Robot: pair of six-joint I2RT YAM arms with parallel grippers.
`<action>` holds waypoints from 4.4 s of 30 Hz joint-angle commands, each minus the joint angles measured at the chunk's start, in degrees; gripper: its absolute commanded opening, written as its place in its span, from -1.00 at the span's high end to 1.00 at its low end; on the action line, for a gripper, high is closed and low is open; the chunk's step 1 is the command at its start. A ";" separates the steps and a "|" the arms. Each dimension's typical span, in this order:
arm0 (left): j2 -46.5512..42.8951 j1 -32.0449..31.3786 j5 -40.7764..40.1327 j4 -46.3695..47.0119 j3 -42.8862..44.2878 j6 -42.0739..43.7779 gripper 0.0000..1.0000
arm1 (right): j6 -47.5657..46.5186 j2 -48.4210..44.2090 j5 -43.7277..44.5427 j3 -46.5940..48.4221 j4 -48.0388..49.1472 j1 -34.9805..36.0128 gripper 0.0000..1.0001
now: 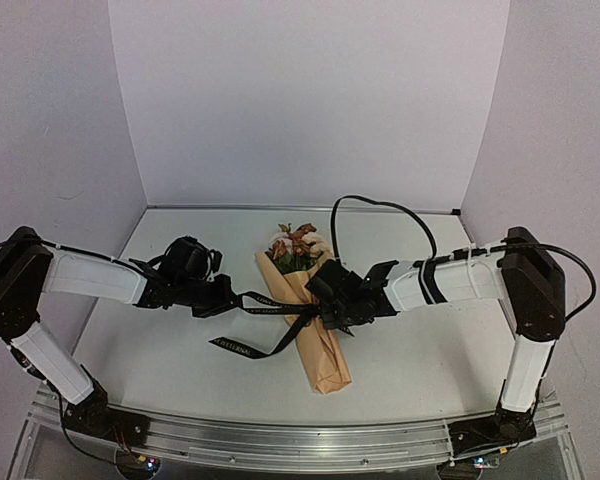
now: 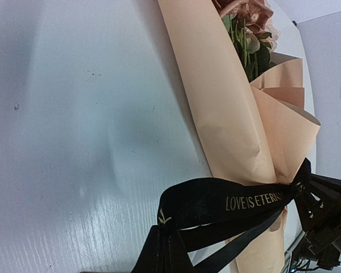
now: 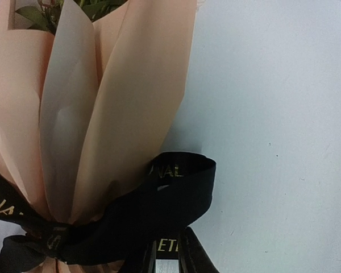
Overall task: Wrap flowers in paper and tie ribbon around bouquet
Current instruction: Tie the half-tied ribbon around the folded bouquet.
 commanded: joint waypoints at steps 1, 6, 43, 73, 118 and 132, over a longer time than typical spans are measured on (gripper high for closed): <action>-2.86 0.01 -1.29 -0.60 0.91 0.70 1.00 | 0.70 -1.59 1.13 -0.32 2.34 -0.02 0.63; -3.54 1.38 -2.16 -2.08 0.45 0.96 1.00 | 2.68 -4.49 2.73 -1.26 1.16 -0.77 0.45; -1.00 10.98 3.50 -8.01 2.70 3.96 1.00 | 6.57 -4.41 -3.72 -15.95 28.21 -0.56 -0.30; -0.66 11.96 3.97 -6.38 2.84 1.04 1.00 | 7.82 4.67 -5.37 -10.48 36.46 -0.41 0.02; -2.34 14.59 -0.60 -9.35 1.82 2.15 1.00 | -15.07 -5.64 -5.68 -14.66 28.94 4.90 0.09; -2.28 14.68 -0.15 -8.85 1.88 2.19 1.00 | -16.85 5.08 6.27 -3.39 24.41 4.95 0.11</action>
